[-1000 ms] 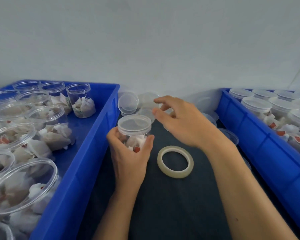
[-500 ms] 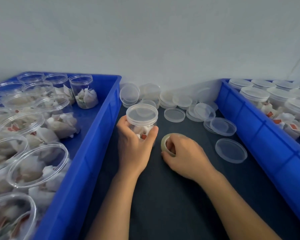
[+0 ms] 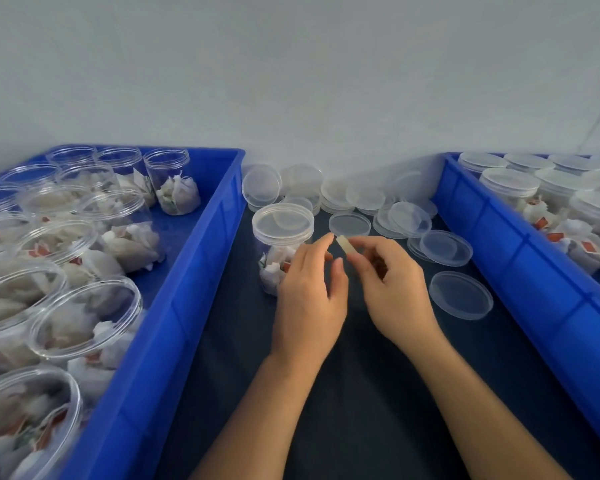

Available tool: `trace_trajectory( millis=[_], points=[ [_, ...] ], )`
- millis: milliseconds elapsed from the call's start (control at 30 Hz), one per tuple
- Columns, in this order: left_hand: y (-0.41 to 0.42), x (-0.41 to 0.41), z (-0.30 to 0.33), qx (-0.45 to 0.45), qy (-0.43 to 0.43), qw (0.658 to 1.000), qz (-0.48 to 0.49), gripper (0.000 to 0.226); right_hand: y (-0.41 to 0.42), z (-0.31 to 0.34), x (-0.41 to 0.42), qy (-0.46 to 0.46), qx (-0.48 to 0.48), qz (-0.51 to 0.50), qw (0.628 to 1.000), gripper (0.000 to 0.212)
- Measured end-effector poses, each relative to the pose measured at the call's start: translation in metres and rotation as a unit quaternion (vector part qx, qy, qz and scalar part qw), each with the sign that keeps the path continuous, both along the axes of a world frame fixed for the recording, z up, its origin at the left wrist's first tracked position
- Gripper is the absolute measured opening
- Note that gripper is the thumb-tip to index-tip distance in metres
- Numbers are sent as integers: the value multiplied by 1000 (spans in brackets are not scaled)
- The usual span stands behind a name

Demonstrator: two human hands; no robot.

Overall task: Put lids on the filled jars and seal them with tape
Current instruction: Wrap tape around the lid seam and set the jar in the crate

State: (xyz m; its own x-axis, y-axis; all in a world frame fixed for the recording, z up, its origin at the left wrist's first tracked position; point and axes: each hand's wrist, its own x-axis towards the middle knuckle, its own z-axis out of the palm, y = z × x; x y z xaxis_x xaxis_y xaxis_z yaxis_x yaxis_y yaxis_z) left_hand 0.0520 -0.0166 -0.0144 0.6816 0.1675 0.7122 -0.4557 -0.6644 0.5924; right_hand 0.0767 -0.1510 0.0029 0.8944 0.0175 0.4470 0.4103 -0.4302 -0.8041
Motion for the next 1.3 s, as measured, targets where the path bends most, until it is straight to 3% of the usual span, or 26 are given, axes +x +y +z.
trace_trajectory(
  millis=[100,233,567,767,1167,1300],
  points=[
    [-1,2,0,-8,51,999,-8,38,5,1,-3,-20,13,34,999,31],
    [-2,0,2,-16,44,999,-2,36,9,2,-4,-48,10,37,998,41],
    [-3,-2,5,-59,13,998,35,21,2,2,-2,-57,-23,60,996,24],
    [-5,-3,7,-156,64,985,25,14,0,3,-2,-79,-46,43,995,18],
    [-6,-3,8,-210,76,974,28,14,-6,0,0,-107,-79,57,989,14],
    [-6,0,5,-290,119,949,-10,13,-7,-1,0,-120,-89,60,987,16]
  ],
)
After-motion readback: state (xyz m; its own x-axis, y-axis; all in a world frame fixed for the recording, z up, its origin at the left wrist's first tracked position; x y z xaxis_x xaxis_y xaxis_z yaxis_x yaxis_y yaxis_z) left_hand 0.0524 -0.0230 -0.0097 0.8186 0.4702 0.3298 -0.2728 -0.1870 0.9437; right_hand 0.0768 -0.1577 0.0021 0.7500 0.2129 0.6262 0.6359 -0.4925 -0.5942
